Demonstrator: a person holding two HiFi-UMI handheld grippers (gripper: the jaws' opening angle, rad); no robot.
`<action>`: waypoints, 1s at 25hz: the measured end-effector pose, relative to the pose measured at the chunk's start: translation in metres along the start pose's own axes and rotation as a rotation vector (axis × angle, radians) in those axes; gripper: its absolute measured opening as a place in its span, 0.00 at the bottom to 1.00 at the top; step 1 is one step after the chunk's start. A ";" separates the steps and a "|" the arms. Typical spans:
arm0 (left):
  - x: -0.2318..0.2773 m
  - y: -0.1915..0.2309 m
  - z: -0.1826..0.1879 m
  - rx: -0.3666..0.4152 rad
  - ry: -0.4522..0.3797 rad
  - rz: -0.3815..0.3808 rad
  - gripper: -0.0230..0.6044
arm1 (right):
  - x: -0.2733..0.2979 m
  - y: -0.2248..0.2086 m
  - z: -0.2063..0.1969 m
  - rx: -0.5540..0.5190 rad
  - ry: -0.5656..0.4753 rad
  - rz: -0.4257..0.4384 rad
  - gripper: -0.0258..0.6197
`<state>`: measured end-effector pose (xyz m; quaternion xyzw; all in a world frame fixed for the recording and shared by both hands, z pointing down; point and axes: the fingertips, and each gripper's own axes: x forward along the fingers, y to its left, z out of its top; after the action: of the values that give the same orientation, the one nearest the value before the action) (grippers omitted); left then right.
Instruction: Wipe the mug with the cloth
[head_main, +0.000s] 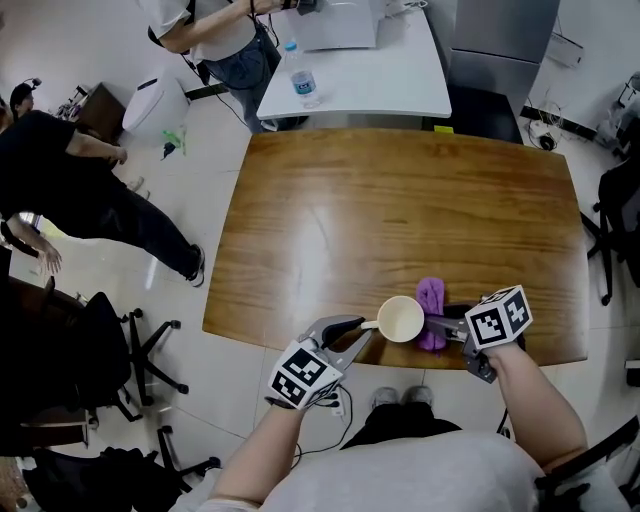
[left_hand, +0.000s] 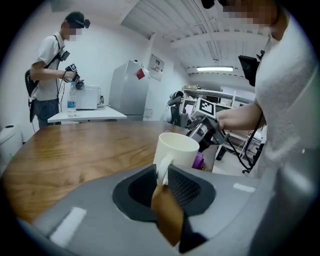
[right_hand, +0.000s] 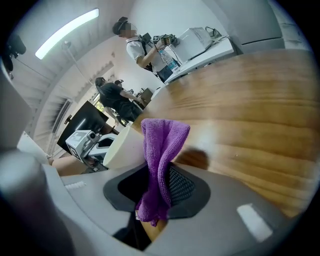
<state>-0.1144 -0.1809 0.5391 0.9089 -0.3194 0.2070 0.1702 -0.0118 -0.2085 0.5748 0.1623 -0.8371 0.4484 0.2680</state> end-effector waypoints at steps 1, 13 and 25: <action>0.001 0.002 0.000 0.006 -0.003 0.003 0.12 | -0.001 0.000 -0.001 0.003 -0.006 -0.003 0.20; 0.036 0.004 0.020 -0.018 -0.057 -0.074 0.12 | -0.030 0.018 -0.040 0.038 -0.043 0.031 0.20; 0.053 0.001 0.021 -0.023 -0.064 -0.111 0.09 | -0.069 0.043 -0.021 0.064 -0.199 0.101 0.20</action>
<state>-0.0718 -0.2174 0.5468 0.9294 -0.2762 0.1642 0.1814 0.0276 -0.1658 0.5151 0.1720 -0.8521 0.4694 0.1551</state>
